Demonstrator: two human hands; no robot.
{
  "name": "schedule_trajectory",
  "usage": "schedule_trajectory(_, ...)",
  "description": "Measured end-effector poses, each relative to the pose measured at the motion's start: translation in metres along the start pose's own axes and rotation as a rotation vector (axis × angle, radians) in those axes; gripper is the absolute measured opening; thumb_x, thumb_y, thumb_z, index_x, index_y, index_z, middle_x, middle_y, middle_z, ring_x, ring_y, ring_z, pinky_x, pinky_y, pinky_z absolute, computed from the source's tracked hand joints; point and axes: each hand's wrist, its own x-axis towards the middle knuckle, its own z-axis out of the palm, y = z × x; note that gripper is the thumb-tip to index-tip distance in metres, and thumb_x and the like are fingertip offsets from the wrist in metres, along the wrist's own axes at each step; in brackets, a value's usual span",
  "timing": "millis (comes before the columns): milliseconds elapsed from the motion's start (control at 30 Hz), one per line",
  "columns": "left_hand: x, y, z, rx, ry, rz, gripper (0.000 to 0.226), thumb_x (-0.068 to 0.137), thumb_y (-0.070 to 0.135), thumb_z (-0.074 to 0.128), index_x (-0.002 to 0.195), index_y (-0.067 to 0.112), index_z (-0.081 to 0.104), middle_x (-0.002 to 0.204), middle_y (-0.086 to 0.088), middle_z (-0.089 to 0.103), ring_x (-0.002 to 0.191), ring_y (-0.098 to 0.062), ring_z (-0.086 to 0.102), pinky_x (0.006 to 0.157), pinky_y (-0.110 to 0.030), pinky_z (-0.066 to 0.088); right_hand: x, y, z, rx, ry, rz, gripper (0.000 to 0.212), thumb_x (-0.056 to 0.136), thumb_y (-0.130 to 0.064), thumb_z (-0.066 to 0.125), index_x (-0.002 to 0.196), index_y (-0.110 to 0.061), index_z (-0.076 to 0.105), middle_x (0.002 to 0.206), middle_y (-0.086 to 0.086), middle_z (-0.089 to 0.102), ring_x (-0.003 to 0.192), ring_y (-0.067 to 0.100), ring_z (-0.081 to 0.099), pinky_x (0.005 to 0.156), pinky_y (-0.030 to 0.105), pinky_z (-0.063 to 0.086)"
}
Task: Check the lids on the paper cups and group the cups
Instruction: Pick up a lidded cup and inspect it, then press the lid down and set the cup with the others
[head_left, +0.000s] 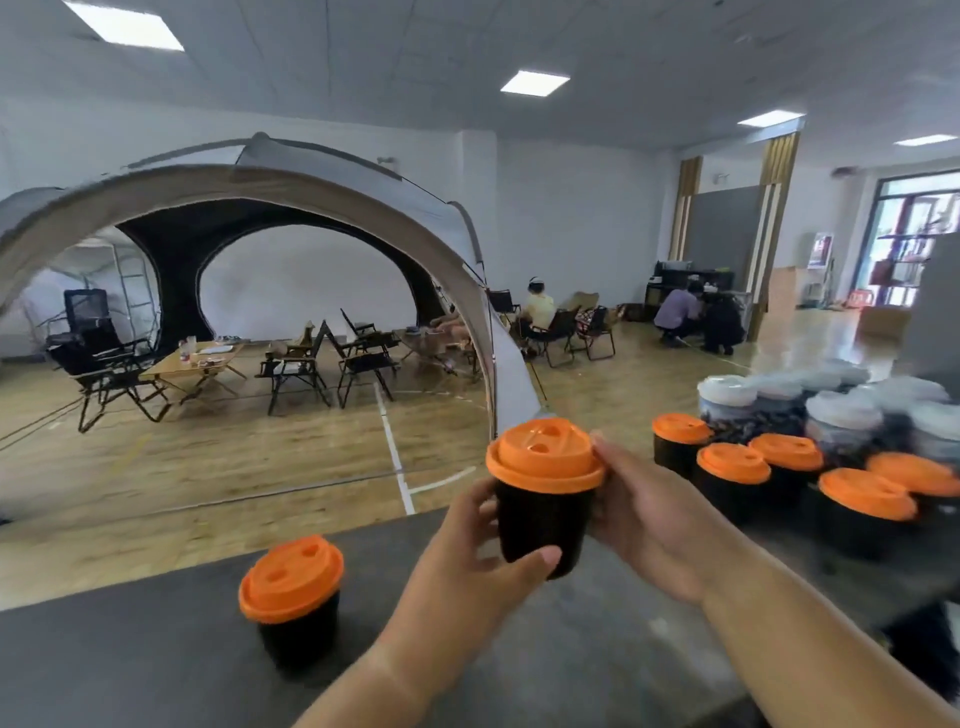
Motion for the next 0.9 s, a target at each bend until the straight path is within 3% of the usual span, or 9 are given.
schedule_trajectory(200,0.055,-0.045,0.105,0.179,-0.104,-0.103,0.062,0.073,0.021,0.082,0.109,0.049,0.04,0.116,0.025,0.055,0.106,0.003,0.055,0.089,-0.019,0.05,0.008,0.035,-0.12,-0.002,0.222,0.091,0.036,0.102,-0.03,0.041,0.114,-0.013,0.071,0.114,0.003,0.073,0.112,0.017,0.064,0.099,0.036,0.044)
schedule_trajectory(267,0.072,-0.058,0.133,0.19,-0.132,-0.116,0.065,0.072,0.02,0.082,0.113,0.05,0.04,0.114,0.027,0.055,0.107,0.002,0.055,0.087,-0.015,0.047,0.013,0.042,-0.149,-0.082,0.291,0.112,0.034,0.1,-0.031,0.045,0.112,-0.015,0.072,0.111,0.001,0.074,0.113,0.018,0.064,0.099,0.036,0.045)
schedule_trajectory(367,0.093,-0.076,0.176,0.201,-0.166,-0.137,0.071,0.07,0.021,0.082,0.119,0.046,0.037,0.116,0.025,0.054,0.108,0.0,0.055,0.086,-0.01,0.044,0.012,0.046,-0.188,-0.125,0.394,0.119,0.033,0.1,-0.029,0.046,0.108,-0.014,0.074,0.106,0.002,0.075,0.107,0.019,0.066,0.087,0.033,0.049)
schedule_trajectory(567,0.123,-0.092,0.267,0.269,-0.259,-0.132,0.073,0.067,0.032,0.082,0.128,0.039,0.043,0.127,0.017,0.056,0.12,-0.006,0.053,0.105,-0.031,0.044,-0.012,0.054,-0.27,0.118,0.707,0.126,0.032,0.101,-0.029,0.048,0.11,-0.008,0.071,0.104,0.013,0.074,0.105,0.023,0.065,0.088,0.037,0.048)
schedule_trajectory(633,0.132,-0.092,0.288,0.28,-0.257,-0.119,0.073,0.067,0.031,0.082,0.129,0.035,0.045,0.128,0.015,0.057,0.121,-0.007,0.053,0.105,-0.031,0.043,-0.021,0.055,-0.29,0.187,0.76,0.093,0.036,0.102,-0.03,0.045,0.116,-0.005,0.068,0.109,0.019,0.072,0.108,0.024,0.063,0.096,0.039,0.046)
schedule_trajectory(733,0.14,-0.092,0.307,0.293,-0.257,-0.101,0.073,0.068,0.029,0.082,0.131,0.032,0.044,0.129,0.012,0.056,0.122,-0.008,0.052,0.102,-0.023,0.042,-0.035,0.057,-0.313,0.215,0.786,0.108,0.042,0.103,-0.031,0.042,0.13,-0.003,0.058,0.126,0.014,0.065,0.121,0.027,0.057,0.112,0.042,0.036)
schedule_trajectory(900,0.143,-0.093,0.311,0.295,-0.279,-0.143,0.082,0.066,0.029,0.083,0.135,0.03,0.039,0.133,0.009,0.055,0.126,-0.011,0.05,0.104,-0.026,0.041,-0.044,0.061,-0.315,0.211,0.827,0.141,0.038,0.103,-0.025,0.043,0.134,-0.003,0.05,0.125,0.017,0.058,0.121,0.03,0.054,0.101,0.04,0.038)
